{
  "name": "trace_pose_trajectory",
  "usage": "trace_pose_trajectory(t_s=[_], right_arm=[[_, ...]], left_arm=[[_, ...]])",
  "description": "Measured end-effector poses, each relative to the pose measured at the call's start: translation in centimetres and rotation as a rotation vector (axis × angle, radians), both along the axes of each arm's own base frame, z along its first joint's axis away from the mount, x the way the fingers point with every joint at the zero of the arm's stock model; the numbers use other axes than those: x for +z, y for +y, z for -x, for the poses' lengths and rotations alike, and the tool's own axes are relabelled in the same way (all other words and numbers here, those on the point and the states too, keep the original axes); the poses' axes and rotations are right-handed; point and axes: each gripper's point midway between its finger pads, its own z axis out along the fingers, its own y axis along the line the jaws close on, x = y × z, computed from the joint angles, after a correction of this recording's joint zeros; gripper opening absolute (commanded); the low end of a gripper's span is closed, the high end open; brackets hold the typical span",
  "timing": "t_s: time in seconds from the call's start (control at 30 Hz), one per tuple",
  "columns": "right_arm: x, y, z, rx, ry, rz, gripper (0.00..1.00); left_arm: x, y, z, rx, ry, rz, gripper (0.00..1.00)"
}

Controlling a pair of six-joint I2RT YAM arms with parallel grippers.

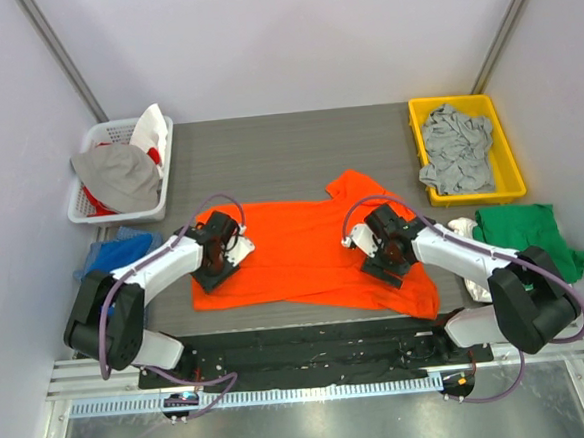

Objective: Fold and stack the t-shirts
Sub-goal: Fold the tshirt

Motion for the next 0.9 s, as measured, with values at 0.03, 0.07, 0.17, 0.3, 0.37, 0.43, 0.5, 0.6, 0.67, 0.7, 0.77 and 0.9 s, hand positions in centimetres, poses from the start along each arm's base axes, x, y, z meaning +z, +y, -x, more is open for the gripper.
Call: trace_pose_trajectory(t_s=[0.03, 0.07, 0.17, 0.3, 0.37, 0.43, 0.5, 0.6, 0.67, 0.7, 0.77, 0.9], right_arm=[[0.1, -0.2, 0.3, -0.001, 0.012, 0.009, 0.76], [0.2, -0.3, 0.4, -0.001, 0.019, 0.017, 0.77], [1.2, -0.3, -0.1, -0.006, 0.010, 0.024, 0.77], [3.5, 0.7, -2.4, -0.016, -0.066, 0.002, 0.78], [4.6, 1.1, -3.9, -0.026, -0.114, -0.005, 0.78], [5.6, 1.4, -5.5, -0.036, -0.167, -0.003, 0.77], [6.4, 1.7, -7.4, -0.050, -0.227, 0.008, 0.77], [7.5, 2.1, -11.0, -0.092, -0.299, 0.012, 0.76], [8.3, 2.4, -13.8, -0.150, -0.344, -0.014, 0.76], [8.7, 2.4, -15.4, -0.188, -0.369, -0.036, 0.76], [9.5, 2.5, -18.2, -0.259, -0.406, -0.085, 0.75], [10.1, 3.1, -24.4, -0.402, -0.450, -0.224, 0.72]], left_arm=[[0.3, -0.1, 0.0, 0.001, 0.001, 0.003, 0.43], [0.9, -0.3, -0.3, 0.002, -0.010, 0.014, 0.43], [2.8, -1.3, -1.7, 0.012, -0.070, 0.061, 0.44], [5.2, -2.5, -3.7, 0.015, -0.154, 0.117, 0.44], [5.9, -2.9, -4.4, 0.015, -0.177, 0.130, 0.45], [6.5, -3.2, -5.1, 0.015, -0.206, 0.141, 0.45], [6.9, -3.4, -6.1, 0.018, -0.238, 0.145, 0.45], [7.3, -3.9, -7.6, 0.022, -0.282, 0.149, 0.47], [7.6, -4.4, -9.0, 0.027, -0.314, 0.157, 0.47], [7.8, -4.7, -9.7, 0.029, -0.328, 0.160, 0.47], [7.9, -5.2, -10.9, 0.031, -0.350, 0.168, 0.47], [7.3, -5.9, -12.8, 0.052, -0.365, 0.174, 0.47]])
